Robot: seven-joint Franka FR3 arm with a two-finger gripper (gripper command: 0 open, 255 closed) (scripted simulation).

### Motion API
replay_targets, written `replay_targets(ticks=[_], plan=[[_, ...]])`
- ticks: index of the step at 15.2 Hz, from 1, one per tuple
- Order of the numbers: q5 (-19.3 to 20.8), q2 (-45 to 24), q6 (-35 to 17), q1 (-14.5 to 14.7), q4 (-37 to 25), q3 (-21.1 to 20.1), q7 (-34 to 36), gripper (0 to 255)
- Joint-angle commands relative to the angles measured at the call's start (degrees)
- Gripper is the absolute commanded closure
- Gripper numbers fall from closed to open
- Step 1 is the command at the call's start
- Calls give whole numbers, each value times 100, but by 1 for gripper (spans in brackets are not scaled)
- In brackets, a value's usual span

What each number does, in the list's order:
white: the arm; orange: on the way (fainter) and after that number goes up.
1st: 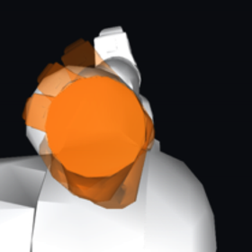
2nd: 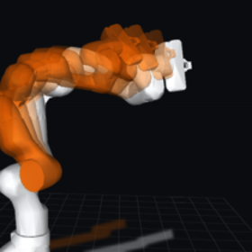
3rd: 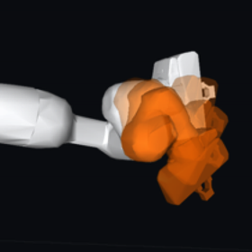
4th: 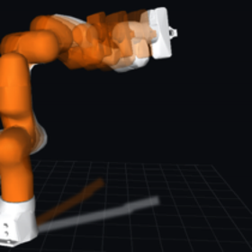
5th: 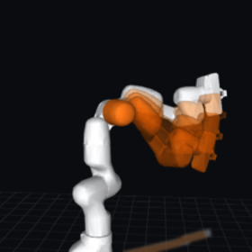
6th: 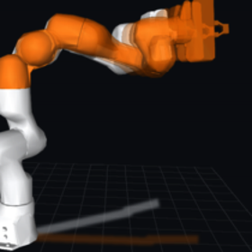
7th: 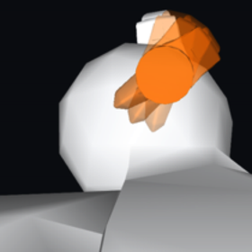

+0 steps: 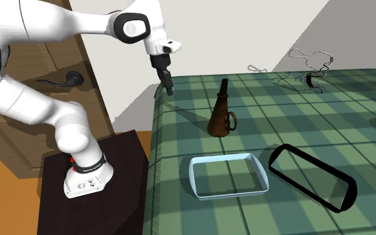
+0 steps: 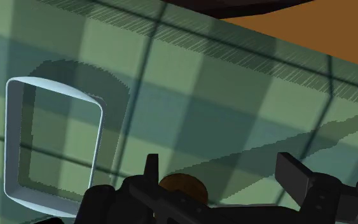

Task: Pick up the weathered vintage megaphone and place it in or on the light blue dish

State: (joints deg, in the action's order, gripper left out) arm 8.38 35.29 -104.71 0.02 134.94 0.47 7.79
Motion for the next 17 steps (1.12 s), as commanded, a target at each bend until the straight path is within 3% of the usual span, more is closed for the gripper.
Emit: replay_targets(ticks=[1, 10, 17], plan=[[88, -328, -437, -36, -88, 20, 23, 0], [490, -1847, -2071, -215, -783, 111, 165, 0], [756, -2950, -2933, -326, -1564, 168, 298, 0]])
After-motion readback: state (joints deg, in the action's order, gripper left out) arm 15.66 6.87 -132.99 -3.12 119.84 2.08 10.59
